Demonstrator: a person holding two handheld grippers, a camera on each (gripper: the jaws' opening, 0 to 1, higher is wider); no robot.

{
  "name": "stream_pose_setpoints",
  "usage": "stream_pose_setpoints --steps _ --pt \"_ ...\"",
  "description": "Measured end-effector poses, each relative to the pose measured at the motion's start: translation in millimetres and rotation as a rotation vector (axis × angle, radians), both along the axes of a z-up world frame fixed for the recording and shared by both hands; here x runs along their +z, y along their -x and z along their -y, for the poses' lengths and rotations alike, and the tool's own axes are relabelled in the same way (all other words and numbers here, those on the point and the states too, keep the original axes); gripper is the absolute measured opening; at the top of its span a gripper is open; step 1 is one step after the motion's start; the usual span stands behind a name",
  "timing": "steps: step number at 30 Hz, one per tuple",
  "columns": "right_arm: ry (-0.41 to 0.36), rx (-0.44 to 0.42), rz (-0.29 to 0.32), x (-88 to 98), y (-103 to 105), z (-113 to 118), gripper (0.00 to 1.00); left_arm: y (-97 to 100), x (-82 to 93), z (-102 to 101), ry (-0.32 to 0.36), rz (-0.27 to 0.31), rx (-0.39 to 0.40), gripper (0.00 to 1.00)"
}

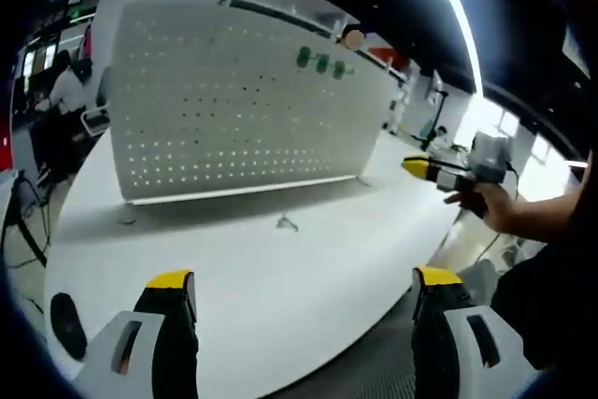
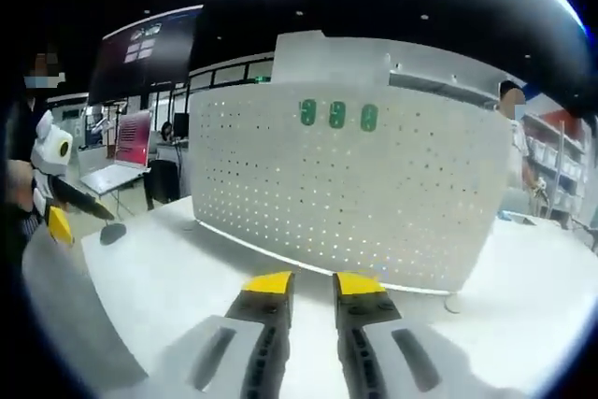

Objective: Insert the hook assembly into the mounting plate slot until the hook locks in place.

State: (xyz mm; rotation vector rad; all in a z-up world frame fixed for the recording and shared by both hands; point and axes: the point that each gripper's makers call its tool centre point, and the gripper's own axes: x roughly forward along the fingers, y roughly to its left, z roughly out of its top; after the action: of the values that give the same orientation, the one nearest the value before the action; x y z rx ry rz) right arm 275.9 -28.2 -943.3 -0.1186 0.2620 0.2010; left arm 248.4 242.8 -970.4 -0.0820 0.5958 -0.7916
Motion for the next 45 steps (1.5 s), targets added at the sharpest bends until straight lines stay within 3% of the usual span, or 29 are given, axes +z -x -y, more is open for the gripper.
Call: stream_pose_setpoints --steps 15,23,35,45 --pt "-0.002 0.150 -0.185 -61.7 26 -43 0.15 1.6 -4.0 -4 0.002 -0.015 0.030 0.97" --pt "0.013 0.226 -0.254 -79.8 29 -62 0.16 2.8 -8.2 -8 0.013 -0.032 0.054 0.96" --pt "0.038 0.286 -0.340 -118.8 12 -77 0.16 1.7 -14.6 -13 0.015 -0.055 0.071 0.95" --pt "0.071 0.335 -0.379 -146.7 -22 -95 0.16 -0.7 -17.8 -9 0.019 -0.067 0.063 0.95"
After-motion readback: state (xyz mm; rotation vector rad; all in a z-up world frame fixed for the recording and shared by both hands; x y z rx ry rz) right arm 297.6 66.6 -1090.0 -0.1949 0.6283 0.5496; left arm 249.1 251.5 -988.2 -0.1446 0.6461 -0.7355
